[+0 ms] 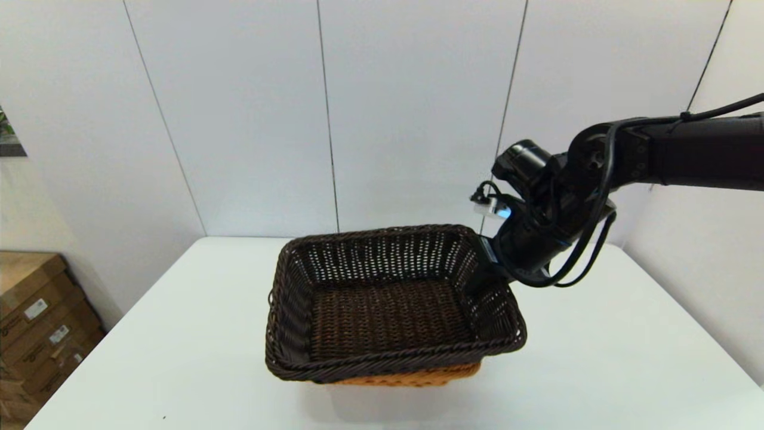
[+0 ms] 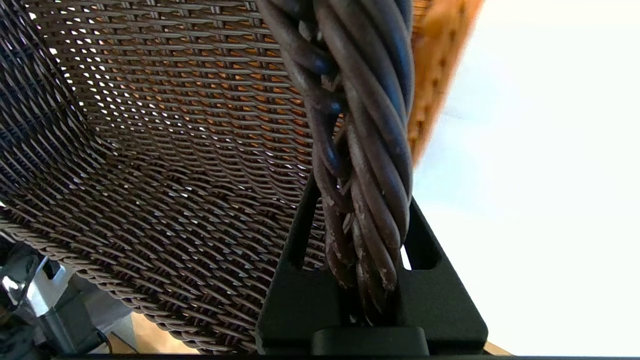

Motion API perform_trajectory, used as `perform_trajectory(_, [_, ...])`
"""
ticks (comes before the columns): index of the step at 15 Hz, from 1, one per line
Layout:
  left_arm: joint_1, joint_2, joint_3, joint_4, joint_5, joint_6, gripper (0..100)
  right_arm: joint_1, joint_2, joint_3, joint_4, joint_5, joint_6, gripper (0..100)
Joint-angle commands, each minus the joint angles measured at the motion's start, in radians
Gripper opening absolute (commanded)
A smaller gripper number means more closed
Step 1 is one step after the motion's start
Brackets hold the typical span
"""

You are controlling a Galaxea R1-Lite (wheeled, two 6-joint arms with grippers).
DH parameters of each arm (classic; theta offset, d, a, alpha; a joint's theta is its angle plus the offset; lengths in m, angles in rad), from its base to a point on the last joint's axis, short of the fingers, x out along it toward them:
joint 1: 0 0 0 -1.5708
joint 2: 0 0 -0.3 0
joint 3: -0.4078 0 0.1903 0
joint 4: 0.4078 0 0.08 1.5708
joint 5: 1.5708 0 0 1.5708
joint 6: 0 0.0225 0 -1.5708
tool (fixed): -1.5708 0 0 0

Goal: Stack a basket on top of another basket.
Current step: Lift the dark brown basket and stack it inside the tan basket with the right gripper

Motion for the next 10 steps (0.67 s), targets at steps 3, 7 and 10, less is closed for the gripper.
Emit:
perform_trajectory(3, [0.0,0.0,0.002,0.0,0.0,0.001,100,0.024,0.044,-0.046,0.006,0.003,0.043,0])
perform_trajectory(7, [0.0,0.0,0.002,0.0,0.0,0.001,100,0.041,0.096,-0.11,0.029,-0.003,0.102,0])
perform_trajectory(10, [0.0,0.0,0.002,0.0,0.0,0.001,100,0.05,0.138,-0.144,0.031,-0.021,0.141,0])
